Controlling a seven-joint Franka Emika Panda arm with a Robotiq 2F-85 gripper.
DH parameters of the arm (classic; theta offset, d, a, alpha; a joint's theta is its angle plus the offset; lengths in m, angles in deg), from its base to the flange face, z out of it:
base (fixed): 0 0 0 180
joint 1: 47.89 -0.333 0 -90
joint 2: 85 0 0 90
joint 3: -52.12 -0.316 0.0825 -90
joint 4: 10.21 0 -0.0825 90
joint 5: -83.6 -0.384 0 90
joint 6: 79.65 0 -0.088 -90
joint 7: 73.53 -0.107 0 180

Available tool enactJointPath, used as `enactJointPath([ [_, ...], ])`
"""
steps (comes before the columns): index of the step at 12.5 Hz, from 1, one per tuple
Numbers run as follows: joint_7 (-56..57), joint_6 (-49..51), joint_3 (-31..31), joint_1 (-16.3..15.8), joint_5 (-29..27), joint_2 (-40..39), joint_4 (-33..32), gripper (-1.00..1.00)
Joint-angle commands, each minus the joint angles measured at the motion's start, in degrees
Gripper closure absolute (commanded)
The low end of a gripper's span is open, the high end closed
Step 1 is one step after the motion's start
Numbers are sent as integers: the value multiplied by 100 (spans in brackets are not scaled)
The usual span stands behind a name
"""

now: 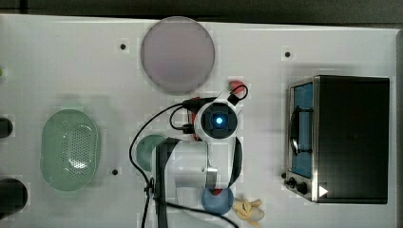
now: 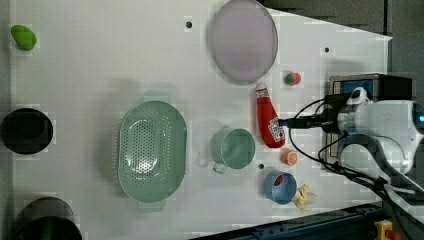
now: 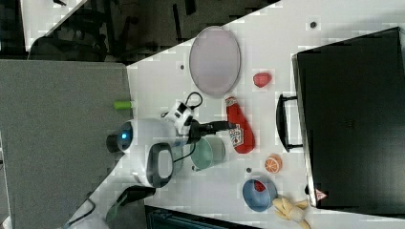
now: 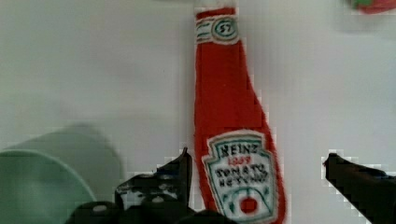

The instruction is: Pick Ketchup from the table and place it in strainer.

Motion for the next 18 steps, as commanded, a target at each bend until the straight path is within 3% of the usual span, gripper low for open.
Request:
enactJointPath([
  [1, 285, -580, -24, -6, 27, -442, -179, -100],
  [4, 287, -1007, -4, -7, 27, -830, -229, -100],
  [5, 284, -1079, 2, -7, 27, -922, -241, -92],
  [8, 286, -1153, -8, -7, 27, -937, -187, -26],
  [13, 263, -721, 26, -2, 24, -136, -215, -26],
  [18, 98, 1189, -51, -15, 9, 1437, -67, -26],
])
